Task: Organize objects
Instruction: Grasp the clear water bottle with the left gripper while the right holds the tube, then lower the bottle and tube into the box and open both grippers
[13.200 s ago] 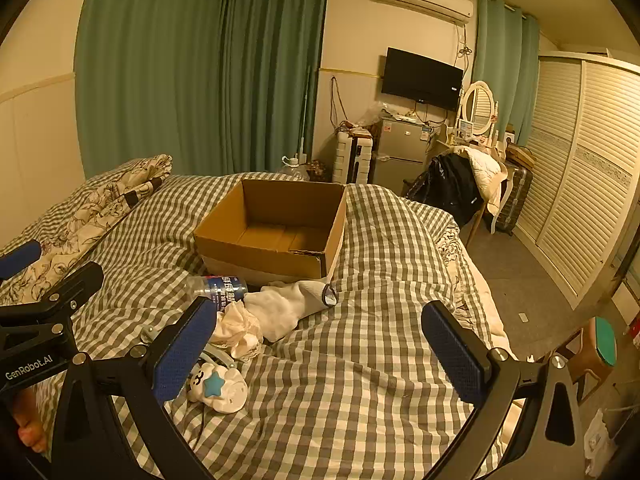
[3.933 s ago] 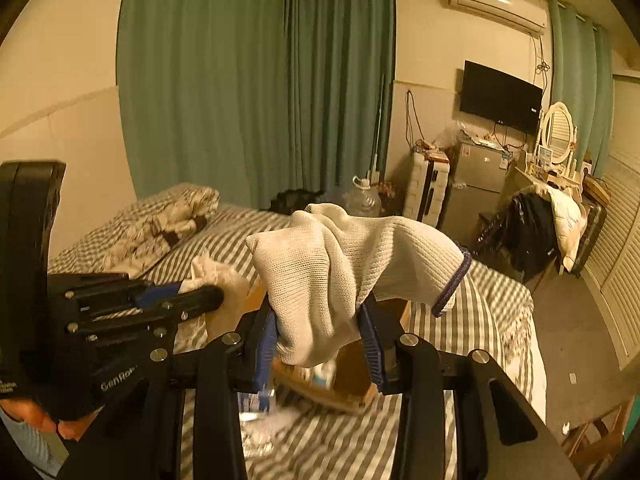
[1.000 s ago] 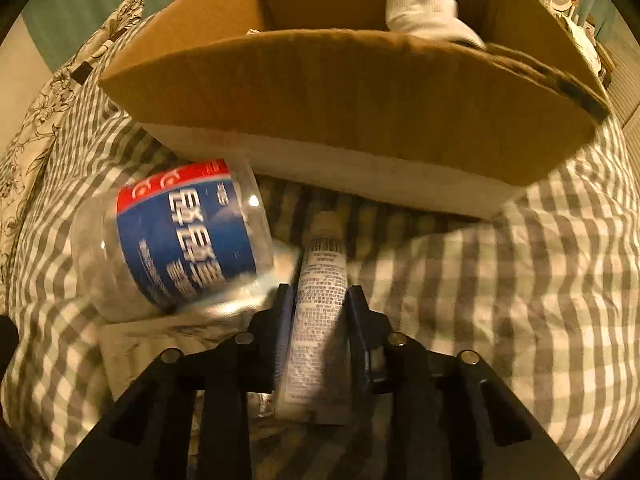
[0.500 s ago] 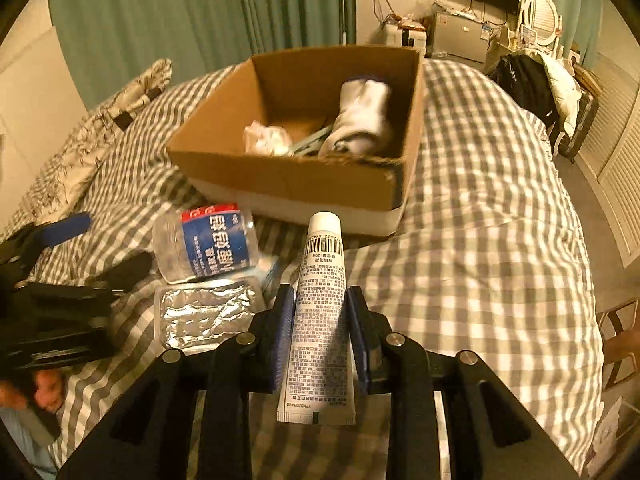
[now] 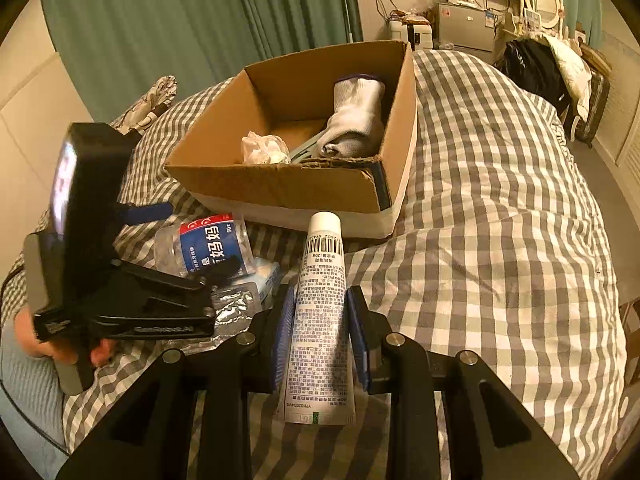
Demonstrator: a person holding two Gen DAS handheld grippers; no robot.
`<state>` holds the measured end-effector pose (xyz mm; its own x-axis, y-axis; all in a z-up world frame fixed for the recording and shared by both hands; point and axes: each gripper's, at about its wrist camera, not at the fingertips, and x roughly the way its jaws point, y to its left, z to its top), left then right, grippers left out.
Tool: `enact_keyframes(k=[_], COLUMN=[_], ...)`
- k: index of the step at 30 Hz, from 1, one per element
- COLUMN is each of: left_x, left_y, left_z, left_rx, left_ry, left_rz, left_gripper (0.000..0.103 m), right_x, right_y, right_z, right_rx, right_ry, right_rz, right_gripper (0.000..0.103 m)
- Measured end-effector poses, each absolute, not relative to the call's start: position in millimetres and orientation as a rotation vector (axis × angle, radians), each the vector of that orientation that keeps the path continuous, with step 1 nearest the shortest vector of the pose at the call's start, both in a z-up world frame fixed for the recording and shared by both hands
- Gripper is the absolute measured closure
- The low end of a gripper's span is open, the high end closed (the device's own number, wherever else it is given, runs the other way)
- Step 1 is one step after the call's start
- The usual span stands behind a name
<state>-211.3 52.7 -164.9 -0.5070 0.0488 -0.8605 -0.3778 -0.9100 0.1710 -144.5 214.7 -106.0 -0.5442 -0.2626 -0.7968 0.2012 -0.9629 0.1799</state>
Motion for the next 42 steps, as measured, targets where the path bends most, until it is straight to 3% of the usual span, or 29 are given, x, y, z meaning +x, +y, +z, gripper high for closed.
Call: enact_keyframes(k=[8,15,30,42], left_x=[-192.2,-167.8,-107.5,-114.9], left_y=[58.5,49.0,31.2,32.3], left_z=[-158.1,-136.0,-50.0,27.5], left_rx=[-1.385,-1.363,-1.132,-0.933], left_ry=[0.57,0.47,0.341,0.225], left_rz=[2.472,2.518,2.681,2.797], left_gripper=[0.027,0.037,0.042,0.042], right_x=[-136.3,-120.6,-73.2,-67.4], right_y=[215.9,214.3,203.9,192.5], right_z=[-96.5,-78.2,-18.9,44.7], right_rx=[1.303,1.266,1.126,0.931], right_ry=[-0.094,-0.064,0.02,0.076], right_rz=[-2.565,-2.601,-2.681,-2.735], right_gripper=[0.076,0.076,0.076,0.076])
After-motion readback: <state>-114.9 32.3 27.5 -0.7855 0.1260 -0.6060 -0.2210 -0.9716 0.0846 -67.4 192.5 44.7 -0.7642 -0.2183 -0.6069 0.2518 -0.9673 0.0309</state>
